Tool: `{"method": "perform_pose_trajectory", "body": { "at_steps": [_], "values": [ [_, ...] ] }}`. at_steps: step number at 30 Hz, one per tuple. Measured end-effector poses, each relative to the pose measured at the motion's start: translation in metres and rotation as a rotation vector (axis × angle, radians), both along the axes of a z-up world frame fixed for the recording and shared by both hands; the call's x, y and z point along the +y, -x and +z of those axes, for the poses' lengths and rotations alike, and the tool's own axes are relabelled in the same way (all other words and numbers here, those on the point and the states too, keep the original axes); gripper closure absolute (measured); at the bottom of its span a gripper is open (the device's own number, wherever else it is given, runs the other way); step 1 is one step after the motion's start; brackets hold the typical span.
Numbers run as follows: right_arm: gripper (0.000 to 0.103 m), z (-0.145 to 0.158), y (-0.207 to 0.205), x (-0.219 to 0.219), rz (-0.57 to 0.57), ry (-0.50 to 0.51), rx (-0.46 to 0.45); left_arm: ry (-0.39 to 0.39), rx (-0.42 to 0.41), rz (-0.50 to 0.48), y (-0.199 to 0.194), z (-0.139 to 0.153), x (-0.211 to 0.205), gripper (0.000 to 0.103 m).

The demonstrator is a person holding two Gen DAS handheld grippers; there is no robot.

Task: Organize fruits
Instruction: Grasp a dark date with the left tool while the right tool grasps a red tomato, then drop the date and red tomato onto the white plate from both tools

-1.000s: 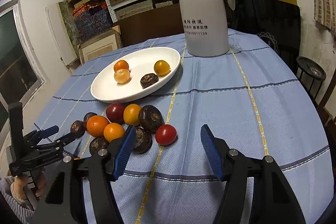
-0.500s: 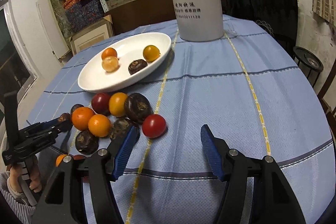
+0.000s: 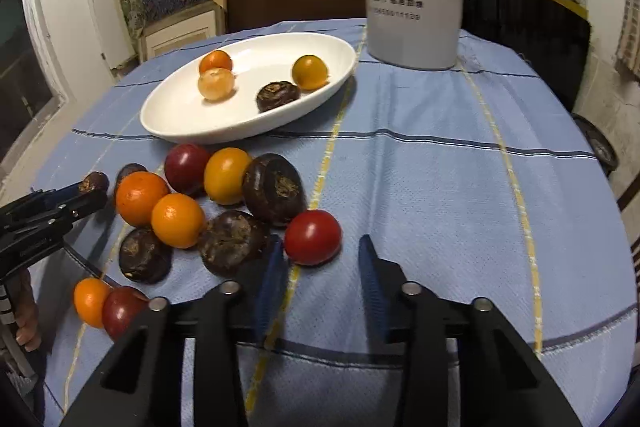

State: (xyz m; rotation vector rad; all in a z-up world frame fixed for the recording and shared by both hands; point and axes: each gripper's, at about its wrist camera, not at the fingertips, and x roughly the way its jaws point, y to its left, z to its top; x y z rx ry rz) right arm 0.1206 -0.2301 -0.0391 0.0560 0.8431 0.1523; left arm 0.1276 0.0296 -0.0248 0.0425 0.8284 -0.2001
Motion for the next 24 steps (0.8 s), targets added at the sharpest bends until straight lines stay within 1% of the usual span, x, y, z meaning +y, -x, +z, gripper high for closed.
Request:
{"method": "perform_pose_trajectory", "body": {
  "at_steps": [3,7,12,16,19,22,24],
  "values": [
    [0.068,-0.004,-0.009,0.003,0.007,-0.011,0.02,0.028,0.011,-0.012,-0.002,0.0,0.001,0.062],
    [0.071,-0.005,-0.01,0.006,0.02,-0.01,0.021,0.03,0.025,-0.005,-0.004,-0.003,0.002,0.062],
    [0.072,-0.002,-0.005,0.001,0.011,-0.024,0.01,-0.008,0.002,0.003,0.001,-0.003,-0.001,0.062],
    [0.072,0.013,0.007,-0.011,-0.018,-0.058,-0.046,0.0,-0.026,0.028,0.005,0.006,0.003,0.062],
    [0.072,0.033,0.012,-0.021,-0.042,-0.121,-0.091,0.022,-0.04,0.047,0.001,0.02,0.004,0.062],
    [0.072,0.055,-0.002,-0.018,-0.021,-0.142,-0.094,0.044,-0.047,0.034,-0.02,0.04,-0.007,0.062],
    [0.072,0.068,-0.022,-0.009,-0.001,-0.161,-0.098,0.066,-0.058,0.023,-0.039,0.048,-0.017,0.062]
  ]
}}
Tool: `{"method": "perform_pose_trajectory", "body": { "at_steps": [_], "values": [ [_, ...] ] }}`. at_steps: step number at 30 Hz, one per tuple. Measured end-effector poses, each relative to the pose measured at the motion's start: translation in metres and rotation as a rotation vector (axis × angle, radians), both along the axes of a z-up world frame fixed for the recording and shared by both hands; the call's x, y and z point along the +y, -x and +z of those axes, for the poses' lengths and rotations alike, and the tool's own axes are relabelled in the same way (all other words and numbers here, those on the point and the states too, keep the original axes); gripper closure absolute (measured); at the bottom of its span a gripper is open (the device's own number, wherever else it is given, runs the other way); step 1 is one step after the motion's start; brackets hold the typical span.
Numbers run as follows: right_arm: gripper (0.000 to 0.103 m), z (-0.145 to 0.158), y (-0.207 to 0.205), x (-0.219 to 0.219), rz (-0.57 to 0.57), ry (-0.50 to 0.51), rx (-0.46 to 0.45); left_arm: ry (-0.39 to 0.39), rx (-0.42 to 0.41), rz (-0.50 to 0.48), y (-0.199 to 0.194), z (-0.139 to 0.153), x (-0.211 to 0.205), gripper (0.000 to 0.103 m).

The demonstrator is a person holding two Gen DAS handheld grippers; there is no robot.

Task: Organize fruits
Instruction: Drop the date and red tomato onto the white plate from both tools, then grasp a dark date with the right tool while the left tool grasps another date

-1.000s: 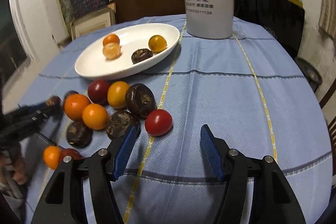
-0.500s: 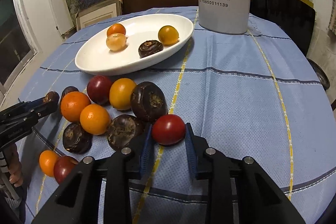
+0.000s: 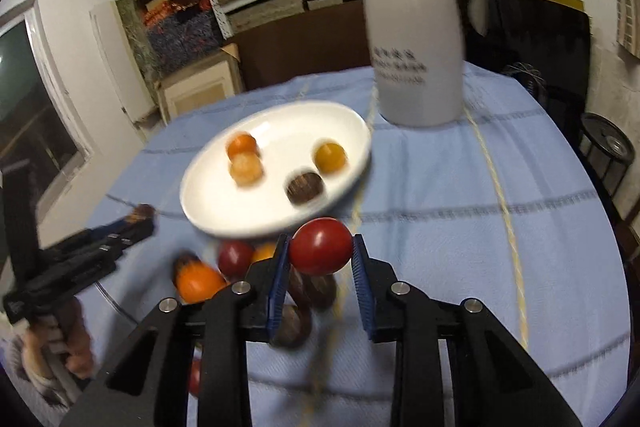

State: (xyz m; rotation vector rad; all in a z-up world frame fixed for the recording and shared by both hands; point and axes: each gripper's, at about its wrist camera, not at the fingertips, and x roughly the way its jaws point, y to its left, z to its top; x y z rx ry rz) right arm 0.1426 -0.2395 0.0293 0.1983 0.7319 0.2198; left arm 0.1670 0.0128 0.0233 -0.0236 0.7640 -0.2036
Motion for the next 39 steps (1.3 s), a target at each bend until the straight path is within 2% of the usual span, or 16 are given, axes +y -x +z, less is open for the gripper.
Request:
{"method": "perform_pose_trajectory", "body": {
  "at_steps": [3,11,14,16,18,25,29,36,39],
  "values": [
    [0.072,0.005,-0.028,0.015,0.01,0.015,-0.006,-0.017,0.007,0.012,-0.028,-0.001,-0.011,0.062],
    [0.071,-0.027,-0.074,0.07,0.136,0.07,0.052,-0.019,0.072,0.006,-0.08,-0.031,-0.021,0.062],
    [0.068,-0.034,-0.076,0.07,0.132,0.102,0.058,-0.013,0.086,0.004,-0.089,-0.039,-0.018,0.061],
    [0.065,-0.032,-0.076,0.063,0.11,0.082,0.055,-0.016,0.079,-0.003,-0.09,-0.039,-0.018,0.055],
    [0.064,-0.03,-0.075,0.053,0.091,0.052,0.056,-0.015,0.064,0.004,-0.088,-0.035,-0.018,0.044],
    [0.058,-0.026,-0.055,0.036,0.049,0.02,0.056,-0.039,0.009,0.034,-0.055,-0.018,-0.008,0.043],
    [0.052,-0.027,-0.033,0.028,0.045,-0.01,0.057,-0.054,-0.01,0.073,-0.023,-0.014,0.008,0.033],
    [0.047,-0.029,0.017,0.006,0.025,-0.038,0.034,-0.045,0.034,0.131,0.014,-0.035,0.035,0.031],
    [0.046,-0.033,0.034,0.001,0.036,-0.033,0.038,-0.089,0.049,0.134,0.026,-0.046,0.034,0.031]
  ]
}}
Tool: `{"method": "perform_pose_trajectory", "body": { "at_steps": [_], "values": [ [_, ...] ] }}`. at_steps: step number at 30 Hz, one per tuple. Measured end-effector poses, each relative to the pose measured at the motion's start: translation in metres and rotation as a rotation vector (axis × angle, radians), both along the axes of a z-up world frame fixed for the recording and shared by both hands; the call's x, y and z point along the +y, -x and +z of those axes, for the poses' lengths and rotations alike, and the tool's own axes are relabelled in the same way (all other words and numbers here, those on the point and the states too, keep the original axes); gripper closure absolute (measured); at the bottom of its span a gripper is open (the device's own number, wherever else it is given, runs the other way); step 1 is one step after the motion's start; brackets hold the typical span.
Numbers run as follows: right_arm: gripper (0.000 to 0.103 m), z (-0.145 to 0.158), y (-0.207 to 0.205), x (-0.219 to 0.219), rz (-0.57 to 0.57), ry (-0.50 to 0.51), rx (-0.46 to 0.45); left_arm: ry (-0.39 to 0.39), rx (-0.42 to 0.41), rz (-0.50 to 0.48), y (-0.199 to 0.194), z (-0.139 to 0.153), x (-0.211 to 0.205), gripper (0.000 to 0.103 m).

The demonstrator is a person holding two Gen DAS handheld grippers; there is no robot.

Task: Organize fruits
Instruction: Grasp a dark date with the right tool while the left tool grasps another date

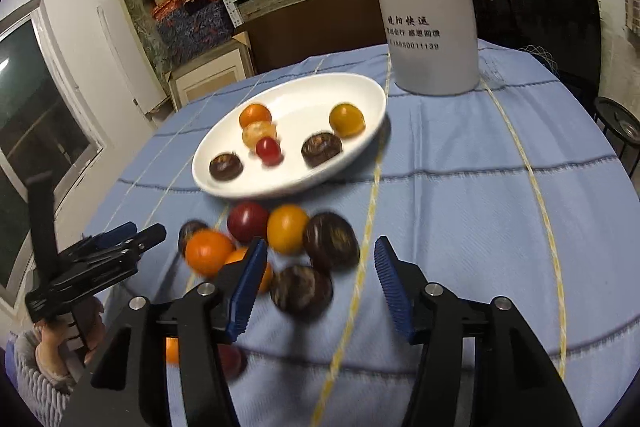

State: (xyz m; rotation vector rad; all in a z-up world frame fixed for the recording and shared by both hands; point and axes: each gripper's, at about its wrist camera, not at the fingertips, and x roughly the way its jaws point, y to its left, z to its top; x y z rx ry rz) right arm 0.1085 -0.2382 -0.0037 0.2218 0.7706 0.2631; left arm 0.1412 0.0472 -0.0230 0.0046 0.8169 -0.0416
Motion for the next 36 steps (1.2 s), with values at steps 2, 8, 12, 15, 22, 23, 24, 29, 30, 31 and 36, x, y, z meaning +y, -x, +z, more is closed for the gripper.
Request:
{"method": "perform_pose_trajectory", "body": {
  "at_steps": [2,8,12,15,22,23,24,29,30,31,36],
  "values": [
    [0.046,-0.004,0.006,0.0,0.008,0.009,0.006,-0.025,-0.012,-0.002,0.006,-0.002,-0.003,0.031],
    [0.046,-0.016,0.005,0.01,0.033,0.049,0.049,-0.094,-0.121,-0.031,0.021,0.009,-0.02,0.031],
    [0.046,-0.024,0.004,0.022,0.068,0.091,0.07,-0.111,-0.116,-0.043,0.019,0.008,-0.026,0.031],
    [0.046,-0.029,0.003,0.031,0.085,0.118,0.078,-0.139,-0.116,-0.049,0.018,0.007,-0.031,0.031],
    [0.046,-0.036,-0.001,0.042,0.105,0.143,0.087,-0.163,-0.121,-0.072,0.018,0.006,-0.038,0.031],
    [0.046,-0.036,-0.001,0.043,0.107,0.145,0.087,-0.164,-0.12,-0.073,0.018,0.006,-0.038,0.031],
    [0.046,-0.036,-0.002,0.044,0.108,0.149,0.085,-0.165,-0.118,-0.075,0.018,0.006,-0.039,0.031],
    [0.047,-0.036,-0.008,0.047,0.111,0.16,0.081,-0.173,-0.115,-0.084,0.018,0.005,-0.041,0.031],
    [0.048,-0.036,-0.008,0.047,0.111,0.161,0.081,-0.176,-0.116,-0.086,0.018,0.005,-0.041,0.031],
    [0.05,-0.036,-0.009,0.048,0.111,0.164,0.08,-0.177,-0.117,-0.087,0.018,0.005,-0.042,0.031],
    [0.06,-0.036,-0.01,0.048,0.106,0.174,0.08,-0.179,-0.116,-0.091,0.018,0.004,-0.043,0.031]
  ]
}}
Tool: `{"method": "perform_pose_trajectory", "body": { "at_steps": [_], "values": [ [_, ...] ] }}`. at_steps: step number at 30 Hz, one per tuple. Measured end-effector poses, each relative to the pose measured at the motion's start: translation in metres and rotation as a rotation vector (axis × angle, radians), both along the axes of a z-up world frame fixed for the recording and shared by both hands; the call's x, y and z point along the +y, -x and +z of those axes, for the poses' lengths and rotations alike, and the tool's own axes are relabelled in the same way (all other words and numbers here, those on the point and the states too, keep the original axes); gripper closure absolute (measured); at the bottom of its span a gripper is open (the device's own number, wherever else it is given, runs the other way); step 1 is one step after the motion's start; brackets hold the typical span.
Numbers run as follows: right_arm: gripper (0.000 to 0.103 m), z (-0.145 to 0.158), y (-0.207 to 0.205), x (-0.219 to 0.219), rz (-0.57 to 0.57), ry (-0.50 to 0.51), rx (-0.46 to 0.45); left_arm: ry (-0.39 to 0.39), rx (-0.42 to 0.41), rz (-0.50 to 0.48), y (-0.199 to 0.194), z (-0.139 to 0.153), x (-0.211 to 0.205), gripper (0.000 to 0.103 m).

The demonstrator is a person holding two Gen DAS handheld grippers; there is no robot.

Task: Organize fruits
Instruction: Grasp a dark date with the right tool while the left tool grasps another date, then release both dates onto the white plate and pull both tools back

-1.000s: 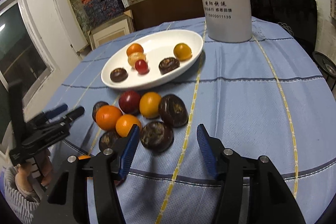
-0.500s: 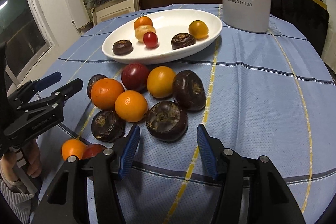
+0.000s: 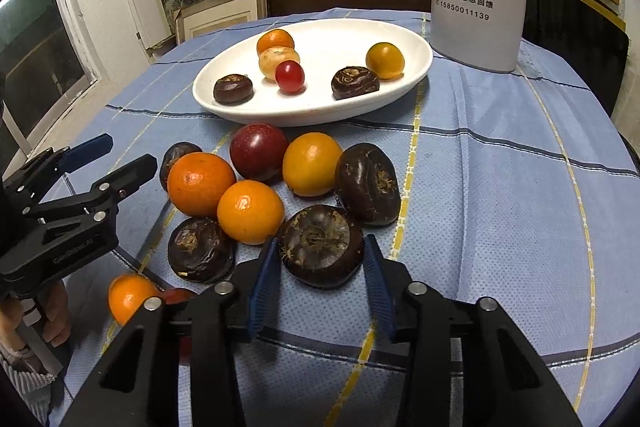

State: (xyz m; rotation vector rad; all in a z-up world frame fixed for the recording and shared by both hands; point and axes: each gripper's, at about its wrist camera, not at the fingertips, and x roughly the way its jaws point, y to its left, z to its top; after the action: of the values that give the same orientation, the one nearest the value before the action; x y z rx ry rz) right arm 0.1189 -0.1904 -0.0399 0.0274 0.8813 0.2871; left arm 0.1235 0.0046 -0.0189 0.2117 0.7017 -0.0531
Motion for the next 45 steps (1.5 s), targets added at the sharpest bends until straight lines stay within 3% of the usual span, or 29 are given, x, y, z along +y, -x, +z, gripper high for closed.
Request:
{"method": "perform_pose_trajectory", "body": {
  "at_steps": [4,10,13,15,20,27,34,39,45],
  "values": [
    [0.06,0.001,0.002,0.001,0.003,0.007,-0.002,0.01,0.013,-0.01,-0.001,-0.001,-0.001,0.031],
    [0.06,0.006,0.006,-0.022,-0.049,-0.032,-0.001,0.086,0.125,-0.111,-0.005,-0.013,-0.002,0.033],
    [0.06,0.009,0.006,-0.033,-0.077,-0.065,-0.001,0.117,0.156,-0.147,-0.008,-0.017,-0.003,0.042],
    [0.06,0.01,0.006,-0.037,-0.084,-0.085,0.002,0.149,0.212,-0.159,-0.016,-0.024,-0.001,0.056],
    [0.06,0.013,0.007,-0.035,-0.076,-0.089,-0.008,0.184,0.208,-0.152,-0.031,-0.023,0.001,0.055],
    [0.06,0.012,0.005,-0.037,-0.081,-0.092,-0.002,0.174,0.201,-0.136,-0.05,-0.023,-0.004,0.057],
    [0.06,0.016,0.009,-0.036,-0.077,-0.082,-0.026,0.171,0.152,-0.113,-0.042,-0.014,0.001,0.058],
    [0.06,0.035,0.011,-0.049,-0.123,-0.133,-0.081,0.197,0.087,-0.095,-0.027,0.02,0.01,0.058],
    [0.06,0.08,-0.024,-0.039,-0.113,-0.112,-0.138,0.213,0.038,-0.083,-0.062,0.066,0.002,0.058]
  ]
}}
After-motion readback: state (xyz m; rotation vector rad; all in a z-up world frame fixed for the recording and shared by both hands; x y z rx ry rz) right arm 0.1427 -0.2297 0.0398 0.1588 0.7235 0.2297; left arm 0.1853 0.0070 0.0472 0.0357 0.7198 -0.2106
